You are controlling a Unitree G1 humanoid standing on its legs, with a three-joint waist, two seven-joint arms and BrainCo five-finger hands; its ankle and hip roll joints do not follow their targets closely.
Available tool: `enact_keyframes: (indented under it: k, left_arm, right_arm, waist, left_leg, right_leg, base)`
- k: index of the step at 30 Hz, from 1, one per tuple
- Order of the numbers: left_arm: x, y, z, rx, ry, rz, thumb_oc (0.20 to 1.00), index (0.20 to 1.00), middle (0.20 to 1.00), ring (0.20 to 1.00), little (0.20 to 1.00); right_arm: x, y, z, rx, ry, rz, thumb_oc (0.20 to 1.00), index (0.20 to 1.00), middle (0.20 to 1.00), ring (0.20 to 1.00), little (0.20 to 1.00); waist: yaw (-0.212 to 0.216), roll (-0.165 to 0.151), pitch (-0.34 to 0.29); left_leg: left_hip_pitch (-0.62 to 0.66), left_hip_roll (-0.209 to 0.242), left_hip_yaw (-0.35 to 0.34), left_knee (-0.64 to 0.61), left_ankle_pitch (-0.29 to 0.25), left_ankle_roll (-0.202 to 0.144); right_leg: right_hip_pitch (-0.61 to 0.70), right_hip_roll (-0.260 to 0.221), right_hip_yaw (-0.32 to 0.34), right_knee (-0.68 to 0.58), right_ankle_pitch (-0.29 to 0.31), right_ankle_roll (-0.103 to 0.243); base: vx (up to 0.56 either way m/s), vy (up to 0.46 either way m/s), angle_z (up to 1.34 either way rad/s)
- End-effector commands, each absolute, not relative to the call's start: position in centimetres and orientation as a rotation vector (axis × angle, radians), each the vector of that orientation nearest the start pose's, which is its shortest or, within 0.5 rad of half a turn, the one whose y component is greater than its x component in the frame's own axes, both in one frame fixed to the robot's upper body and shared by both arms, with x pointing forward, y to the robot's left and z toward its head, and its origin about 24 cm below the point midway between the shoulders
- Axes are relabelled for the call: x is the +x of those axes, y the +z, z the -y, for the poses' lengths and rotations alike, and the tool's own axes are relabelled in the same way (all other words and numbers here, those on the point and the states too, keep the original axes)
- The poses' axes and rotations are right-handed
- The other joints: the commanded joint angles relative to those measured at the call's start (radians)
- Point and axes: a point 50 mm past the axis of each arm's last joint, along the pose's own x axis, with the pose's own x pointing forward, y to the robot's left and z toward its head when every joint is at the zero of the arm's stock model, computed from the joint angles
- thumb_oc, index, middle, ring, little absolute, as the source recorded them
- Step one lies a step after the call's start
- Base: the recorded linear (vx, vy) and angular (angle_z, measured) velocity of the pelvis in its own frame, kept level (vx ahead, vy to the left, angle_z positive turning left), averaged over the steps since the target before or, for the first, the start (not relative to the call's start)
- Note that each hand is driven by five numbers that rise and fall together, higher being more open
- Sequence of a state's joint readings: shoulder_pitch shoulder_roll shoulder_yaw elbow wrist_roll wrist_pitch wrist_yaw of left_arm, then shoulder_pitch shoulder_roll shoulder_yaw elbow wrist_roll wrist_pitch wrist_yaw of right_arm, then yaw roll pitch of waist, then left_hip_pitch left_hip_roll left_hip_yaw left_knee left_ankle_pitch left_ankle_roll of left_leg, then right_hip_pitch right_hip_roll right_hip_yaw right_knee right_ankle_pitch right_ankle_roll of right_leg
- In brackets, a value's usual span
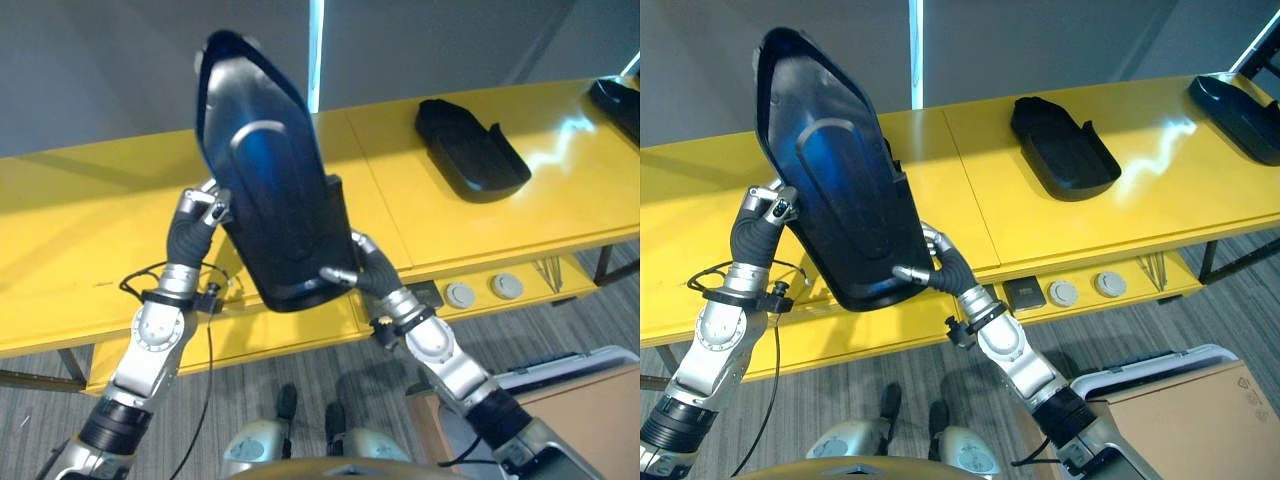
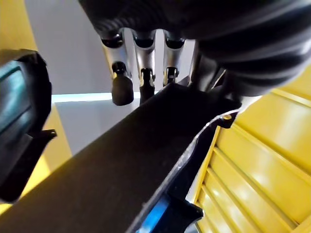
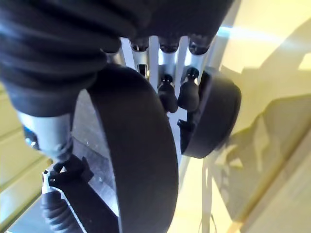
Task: Move parts from the plastic box to the shelf.
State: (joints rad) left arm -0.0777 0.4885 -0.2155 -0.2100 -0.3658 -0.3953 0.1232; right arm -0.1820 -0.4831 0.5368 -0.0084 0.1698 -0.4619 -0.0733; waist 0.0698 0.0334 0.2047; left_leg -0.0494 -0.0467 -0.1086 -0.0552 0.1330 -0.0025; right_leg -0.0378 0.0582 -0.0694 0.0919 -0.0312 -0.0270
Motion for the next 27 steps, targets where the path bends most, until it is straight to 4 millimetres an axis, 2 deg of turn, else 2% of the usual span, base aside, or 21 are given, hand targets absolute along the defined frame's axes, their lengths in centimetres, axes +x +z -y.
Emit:
enact_keyframes:
  k: [1,6,7,9,10,11,12,13,16,18,19,22,23,24,25,27]
  left_arm:
    - [23.6,17.1,-16.8,-0.014,-0.178,0.793,0.200,0.200,0.200,0.200,0.200]
    - [22.9,16.7,-18.6,-0.019,-0.077,0.812,0.200,0.200,0.200,0.200,0.200]
    - [22.6,16.7,-19.3,-0.030,-0.054,0.818,0.200,0.200,0.200,0.200,0.200]
    - [22.6,16.7,-19.3,-0.030,-0.054,0.818,0.200,0.200,0.200,0.200,0.200]
    - [22.6,16.9,-19.6,-0.052,-0.050,0.834,0.200,0.200,0.200,0.200,0.200]
    - [22.6,16.9,-19.7,-0.057,-0.049,0.845,0.200,0.200,0.200,0.200,0.200]
    - [22.5,16.9,-19.8,-0.058,-0.039,0.849,0.200,0.200,0.200,0.200,0.200]
    - [22.4,16.8,-20.1,-0.058,-0.011,0.855,0.200,0.200,0.200,0.200,0.200]
    - [22.2,17.0,-20.7,-0.052,0.026,0.860,0.200,0.200,0.200,0.200,0.200]
    - [22.3,17.1,-20.9,-0.052,0.030,0.862,0.200,0.200,0.200,0.200,0.200]
    - [22.6,17.1,-21.0,-0.049,0.036,0.856,0.200,0.200,0.200,0.200,0.200]
    - [23.0,17.1,-21.1,-0.036,0.035,0.855,0.200,0.200,0.200,0.200,0.200]
    - [23.1,17.1,-21.2,-0.021,0.045,0.854,0.200,0.200,0.200,0.200,0.200]
    - [23.2,17.1,-21.3,-0.019,0.047,0.853,0.200,0.200,0.200,0.200,0.200]
    - [23.2,17.1,-21.5,-0.011,0.057,0.846,0.200,0.200,0.200,0.200,0.200]
    - [23.2,17.1,-21.5,-0.011,0.057,0.846,0.200,0.200,0.200,0.200,0.200]
  right_arm:
    - [22.7,13.2,8.8,-0.104,0.587,0.744,1.000,1.000,1.000,1.000,1.000]
    - [23.0,12.9,10.8,-0.125,0.488,0.726,1.000,1.000,1.000,1.000,1.000]
    - [23.0,12.7,12.0,-0.145,0.425,0.716,1.000,1.000,1.000,1.000,1.000]
    - [23.0,12.7,12.0,-0.145,0.425,0.716,1.000,1.000,1.000,1.000,1.000]
    - [23.0,12.5,13.4,-0.173,0.326,0.712,1.000,1.000,1.000,1.000,1.000]
    - [23.0,12.1,14.2,-0.193,0.264,0.704,1.000,1.000,1.000,1.000,1.000]
    - [23.1,11.9,14.7,-0.200,0.220,0.696,1.000,1.000,1.000,1.000,1.000]
    - [23.4,11.5,15.9,-0.197,0.129,0.686,1.000,1.000,1.000,1.000,1.000]
    - [23.6,11.2,18.0,-0.200,-0.006,0.690,1.000,1.000,1.000,1.000,1.000]
    - [23.4,11.3,19.2,-0.211,-0.076,0.699,1.000,1.000,1.000,1.000,1.000]
    - [23.1,11.0,20.3,-0.229,-0.179,0.699,1.000,1.000,1.000,1.000,1.000]
    - [22.7,10.0,22.6,-0.227,-0.359,0.639,1.000,1.000,1.000,1.000,1.000]
    - [22.3,8.5,24.2,-0.210,-0.480,0.555,1.000,1.000,1.000,1.000,1.000]
    - [22.2,8.2,24.5,-0.210,-0.497,0.537,1.000,1.000,1.000,1.000,1.000]
    - [21.8,6.6,25.3,-0.238,-0.569,0.453,1.000,1.000,1.000,1.000,1.000]
    - [21.8,6.6,25.3,-0.239,-0.570,0.453,1.000,1.000,1.000,1.000,1.000]
  waist:
    - [-0.002,-0.044,-0.003]
    - [-0.005,-0.038,0.020]
    - [-0.024,-0.036,0.025]
    - [-0.024,-0.036,0.025]
    - [-0.061,-0.038,0.023]
    - [-0.084,-0.045,0.015]
    - [-0.095,-0.051,0.012]
    - [-0.108,-0.058,-0.001]
    - [-0.131,-0.056,-0.024]
    - [-0.150,-0.047,-0.037]
    - [-0.171,-0.036,-0.045]
    - [-0.190,-0.030,-0.051]
    - [-0.198,-0.025,-0.053]
    - [-0.199,-0.024,-0.054]
    - [-0.203,-0.018,-0.056]
    - [-0.203,-0.018,-0.056]
  left_leg:
    - [-0.031,-0.023,0.038,-0.030,-0.024,-0.006]
    - [-0.064,-0.005,0.094,-0.007,-0.003,-0.031]
    - [-0.066,0.015,0.181,0.022,-0.019,-0.034]
    - [-0.066,0.015,0.181,0.023,-0.020,-0.034]
    - [-0.047,0.057,0.317,0.052,-0.046,-0.034]
    - [-0.027,0.084,0.366,0.083,-0.073,-0.029]
    - [-0.004,0.094,0.370,0.098,-0.095,-0.027]
    - [0.041,0.110,0.341,0.119,-0.116,-0.026]
    - [0.105,0.144,0.307,0.126,-0.106,-0.041]
    - [0.149,0.173,0.329,0.099,-0.094,-0.057]
    - [0.165,0.178,0.345,0.061,-0.092,-0.062]
    - [0.177,0.177,0.371,0.016,-0.103,-0.068]
    - [0.181,0.167,0.377,-0.007,-0.106,-0.068]
    - [0.184,0.164,0.378,-0.013,-0.106,-0.068]
    - [0.191,0.154,0.381,-0.026,-0.112,-0.064]
    - [0.191,0.154,0.381,-0.026,-0.113,-0.064]
  right_leg:
    - [0.141,-0.034,-0.005,-0.168,0.044,0.063]
    - [0.167,-0.039,-0.013,-0.173,0.040,0.058]
    - [0.171,-0.049,-0.047,-0.164,0.034,0.058]
    - [0.171,-0.049,-0.047,-0.164,0.034,0.058]
    - [0.172,-0.068,-0.108,-0.144,0.023,0.063]
    - [0.162,-0.083,-0.130,-0.132,0.025,0.063]
    - [0.161,-0.095,-0.133,-0.128,0.027,0.066]
    - [0.153,-0.114,-0.122,-0.127,0.040,0.067]
    - [0.149,-0.129,-0.102,-0.139,0.052,0.069]
    - [0.149,-0.136,-0.112,-0.148,0.056,0.075]
    - [0.150,-0.144,-0.111,-0.148,0.057,0.082]
    - [0.157,-0.159,-0.112,-0.149,0.061,0.099]
    - [0.166,-0.167,-0.110,-0.163,0.069,0.110]
    - [0.167,-0.169,-0.110,-0.166,0.070,0.113]
    - [0.167,-0.177,-0.112,-0.171,0.074,0.123]
    - [0.167,-0.177,-0.112,-0.171,0.074,0.123]
  base:
    - [-0.04,-0.021,0.02]
    - [-0.04,0.003,-0.01]
    - [-0.04,0.017,-0.08]
    - [-0.04,0.019,0.20]
    - [-0.09,0.070,0.48]
    - [-0.11,0.125,1.19]
    - [-0.07,0.208,1.02]
    - [-0.04,0.206,0.90]
    - [-0.04,0.229,0.02]
    - [-0.04,0.234,0.06]
    - [-0.02,0.281,0.21]
    - [-0.01,0.247,0.30]
    - [0.00,0.214,0.31]
    - [0.00,0.272,0.14]
    - [0.00,0.141,0.00]
    - [-0.02,0.143,-0.02]
